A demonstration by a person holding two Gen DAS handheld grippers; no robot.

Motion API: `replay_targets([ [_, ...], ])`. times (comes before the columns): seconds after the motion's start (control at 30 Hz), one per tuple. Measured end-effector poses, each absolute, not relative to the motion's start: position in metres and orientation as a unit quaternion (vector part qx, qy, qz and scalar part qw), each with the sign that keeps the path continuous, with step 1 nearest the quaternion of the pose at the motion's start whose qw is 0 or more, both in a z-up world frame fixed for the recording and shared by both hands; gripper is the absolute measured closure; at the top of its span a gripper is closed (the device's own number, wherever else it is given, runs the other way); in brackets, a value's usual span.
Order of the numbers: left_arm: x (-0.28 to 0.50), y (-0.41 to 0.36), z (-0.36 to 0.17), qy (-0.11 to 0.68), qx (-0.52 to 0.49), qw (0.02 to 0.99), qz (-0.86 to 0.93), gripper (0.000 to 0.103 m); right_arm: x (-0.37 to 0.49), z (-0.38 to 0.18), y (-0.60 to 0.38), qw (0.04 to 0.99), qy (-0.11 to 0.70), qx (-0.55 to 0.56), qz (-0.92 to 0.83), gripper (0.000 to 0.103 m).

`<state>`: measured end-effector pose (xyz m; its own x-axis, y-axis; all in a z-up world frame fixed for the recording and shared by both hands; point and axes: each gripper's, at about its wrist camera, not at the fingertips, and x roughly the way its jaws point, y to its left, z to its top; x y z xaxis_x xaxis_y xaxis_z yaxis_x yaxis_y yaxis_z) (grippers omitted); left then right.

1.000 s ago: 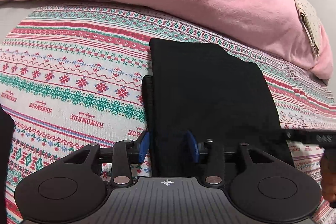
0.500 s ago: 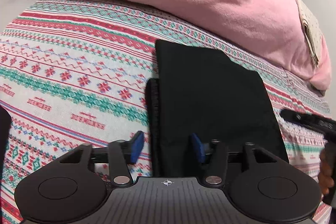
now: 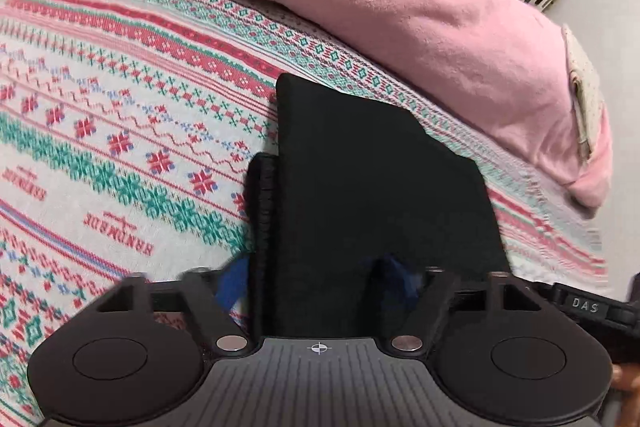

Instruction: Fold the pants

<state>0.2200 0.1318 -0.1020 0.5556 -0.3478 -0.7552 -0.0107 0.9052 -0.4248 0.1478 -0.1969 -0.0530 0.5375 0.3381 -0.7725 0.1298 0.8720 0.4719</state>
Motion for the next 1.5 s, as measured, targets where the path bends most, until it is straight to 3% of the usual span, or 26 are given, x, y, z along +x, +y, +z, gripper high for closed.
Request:
replay_targets([
  [0.1, 0.222, 0.132, -0.099, 0.449, -0.199, 0.866, -0.088, 0.065, 0.147, -0.049, -0.198, 0.848, 0.468, 0.244, 0.054, 0.077],
  [0.23, 0.229, 0.123, -0.091, 0.423, -0.198, 0.877, -0.112, 0.084, 0.14, -0.028, -0.198, 0.866, 0.44, 0.234, 0.05, 0.079],
  [0.5, 0.243, 0.083, -0.091, 0.411, -0.181, 0.881, -0.152, 0.084, 0.126, -0.005, -0.228, 0.891, 0.401, 0.213, 0.002, 0.08],
  [0.6, 0.241, 0.073, -0.094, 0.41, -0.142, 0.889, -0.146, 0.079, 0.131, -0.016, -0.245, 0.88, 0.419, 0.221, -0.025, 0.081],
  [0.87, 0.238, 0.083, -0.094, 0.423, -0.159, 0.882, -0.136, 0.074, 0.145, -0.043, -0.253, 0.865, 0.455, 0.206, -0.044, 0.08],
  [1.07, 0.239, 0.082, -0.096, 0.424, -0.162, 0.881, -0.134, 0.073, 0.143, -0.042, -0.262, 0.859, 0.45, 0.237, -0.055, 0.071],
  [1.27, 0.238, 0.082, -0.095, 0.424, -0.164, 0.881, -0.133, 0.073, 0.142, -0.045, -0.262, 0.854, 0.448, 0.259, -0.056, 0.07],
  [1.33, 0.238, 0.083, -0.095, 0.424, -0.165, 0.88, -0.133, 0.073, 0.14, -0.044, -0.262, 0.855, 0.441, 0.267, -0.05, 0.061],
  [1.4, 0.238, 0.084, -0.095, 0.424, -0.163, 0.881, -0.133, 0.073, 0.139, -0.042, -0.262, 0.854, 0.436, 0.28, -0.04, 0.037],
  [1.5, 0.238, 0.084, -0.096, 0.423, -0.163, 0.881, -0.133, 0.073, 0.14, -0.044, -0.257, 0.852, 0.447, 0.272, -0.031, 0.035],
])
